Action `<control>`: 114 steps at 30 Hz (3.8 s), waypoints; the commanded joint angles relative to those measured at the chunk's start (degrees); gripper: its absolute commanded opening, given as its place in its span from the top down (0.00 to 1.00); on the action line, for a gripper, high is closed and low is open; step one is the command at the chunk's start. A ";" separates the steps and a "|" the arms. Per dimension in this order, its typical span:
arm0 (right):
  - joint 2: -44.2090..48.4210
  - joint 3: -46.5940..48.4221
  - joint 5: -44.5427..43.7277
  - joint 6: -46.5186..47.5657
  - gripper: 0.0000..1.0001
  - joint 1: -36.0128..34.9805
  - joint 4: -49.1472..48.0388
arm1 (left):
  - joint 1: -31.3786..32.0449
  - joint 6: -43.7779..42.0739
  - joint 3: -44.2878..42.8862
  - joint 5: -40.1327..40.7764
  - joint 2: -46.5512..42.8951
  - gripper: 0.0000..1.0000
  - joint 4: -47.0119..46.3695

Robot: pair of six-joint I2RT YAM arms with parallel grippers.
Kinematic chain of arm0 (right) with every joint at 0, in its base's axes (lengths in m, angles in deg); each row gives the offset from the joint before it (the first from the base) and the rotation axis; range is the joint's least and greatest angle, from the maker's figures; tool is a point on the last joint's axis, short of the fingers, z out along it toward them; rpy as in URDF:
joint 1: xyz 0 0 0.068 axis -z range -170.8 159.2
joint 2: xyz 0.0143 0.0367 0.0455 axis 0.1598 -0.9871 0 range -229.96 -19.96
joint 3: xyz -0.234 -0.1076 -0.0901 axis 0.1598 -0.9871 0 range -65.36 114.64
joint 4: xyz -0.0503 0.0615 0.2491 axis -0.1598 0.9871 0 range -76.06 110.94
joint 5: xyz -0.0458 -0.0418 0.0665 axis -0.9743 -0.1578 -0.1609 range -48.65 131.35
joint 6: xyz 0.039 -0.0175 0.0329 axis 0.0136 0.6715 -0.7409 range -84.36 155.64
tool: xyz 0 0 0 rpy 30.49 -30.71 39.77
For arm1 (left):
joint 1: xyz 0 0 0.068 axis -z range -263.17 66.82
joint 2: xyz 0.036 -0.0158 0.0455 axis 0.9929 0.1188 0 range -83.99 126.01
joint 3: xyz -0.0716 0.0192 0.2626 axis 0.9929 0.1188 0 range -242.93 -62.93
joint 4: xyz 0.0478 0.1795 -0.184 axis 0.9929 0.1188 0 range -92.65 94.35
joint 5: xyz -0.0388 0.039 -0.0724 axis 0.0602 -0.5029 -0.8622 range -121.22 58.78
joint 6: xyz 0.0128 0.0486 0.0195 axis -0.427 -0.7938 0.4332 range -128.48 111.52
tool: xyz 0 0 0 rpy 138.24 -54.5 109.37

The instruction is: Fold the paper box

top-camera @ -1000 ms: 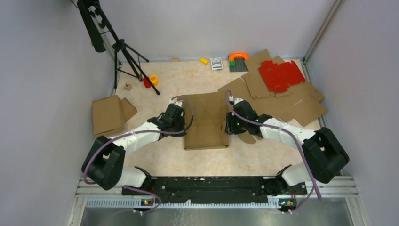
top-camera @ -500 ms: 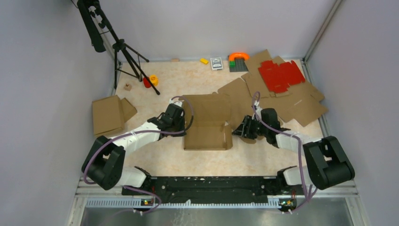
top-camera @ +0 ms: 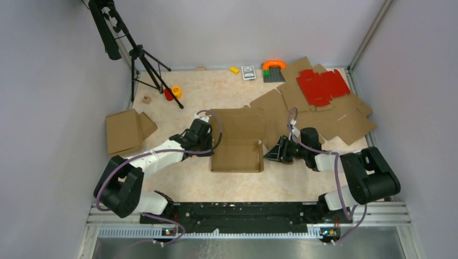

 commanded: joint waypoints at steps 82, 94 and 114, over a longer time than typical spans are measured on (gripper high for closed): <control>-14.72 34.41 -67.44 14.49 0.95 -31.71 42.71 | 1.08 3.20 2.87 0.46 -1.89 1.00 -3.52; -17.42 37.10 -72.50 15.23 0.80 -31.65 45.90 | 1.89 2.71 2.16 3.46 -1.68 1.00 -1.01; -12.46 35.86 -61.79 14.43 0.61 -31.66 42.10 | 3.84 2.53 -0.36 5.47 0.08 1.00 0.78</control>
